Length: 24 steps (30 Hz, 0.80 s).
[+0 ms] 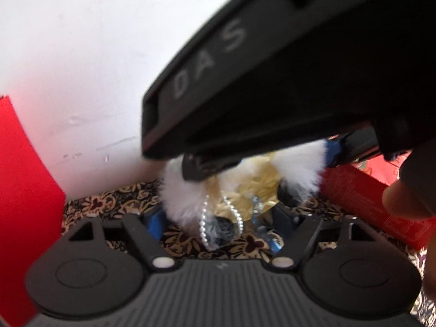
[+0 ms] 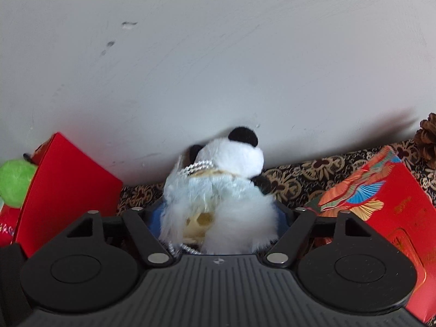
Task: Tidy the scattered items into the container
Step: 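Move the open right tool to the white panda plush, then close the right tool on the white panda plush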
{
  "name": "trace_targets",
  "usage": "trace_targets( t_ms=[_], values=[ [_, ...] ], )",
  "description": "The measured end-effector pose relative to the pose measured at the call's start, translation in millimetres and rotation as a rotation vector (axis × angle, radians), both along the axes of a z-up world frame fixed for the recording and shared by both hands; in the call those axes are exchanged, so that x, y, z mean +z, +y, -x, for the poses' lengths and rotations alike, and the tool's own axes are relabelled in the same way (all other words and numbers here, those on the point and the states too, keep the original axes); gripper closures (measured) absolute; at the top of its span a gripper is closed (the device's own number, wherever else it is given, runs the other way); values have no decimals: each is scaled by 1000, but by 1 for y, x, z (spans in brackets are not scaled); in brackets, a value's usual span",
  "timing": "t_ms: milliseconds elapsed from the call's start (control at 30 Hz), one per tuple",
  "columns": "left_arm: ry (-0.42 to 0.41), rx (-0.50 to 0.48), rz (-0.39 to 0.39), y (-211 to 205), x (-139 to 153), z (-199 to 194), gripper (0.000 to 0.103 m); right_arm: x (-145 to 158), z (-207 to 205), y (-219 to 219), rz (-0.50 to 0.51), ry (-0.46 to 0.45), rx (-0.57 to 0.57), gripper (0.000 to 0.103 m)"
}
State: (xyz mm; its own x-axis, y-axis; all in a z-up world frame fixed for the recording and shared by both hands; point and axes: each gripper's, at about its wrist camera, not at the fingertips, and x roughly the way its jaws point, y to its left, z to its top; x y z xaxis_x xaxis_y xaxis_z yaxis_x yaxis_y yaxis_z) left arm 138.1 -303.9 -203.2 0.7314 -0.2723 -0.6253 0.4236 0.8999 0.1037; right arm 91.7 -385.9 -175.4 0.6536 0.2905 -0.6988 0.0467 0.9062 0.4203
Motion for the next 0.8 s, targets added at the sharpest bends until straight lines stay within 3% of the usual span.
trace_targets(
  t_ms=[267, 467, 567, 633, 800],
  values=[
    [-22, -35, 23, 10, -1, 5, 38, 2, 23, 2, -25, -11, -37, 32],
    [-17, -21, 81, 27, 1, 5, 33, 8, 39, 9, -30, -12, -34, 34],
    [-31, -30, 94, 36, 3, 13, 28, 17, 47, 18, 8, 3, 0, 34],
    [-46, -40, 101, 42, 4, 18, 17, 21, 53, 26, 45, 27, 42, 34],
    [-50, -43, 117, 53, 5, 17, 17, 25, 52, 40, 136, 102, 69, 25]
  ],
)
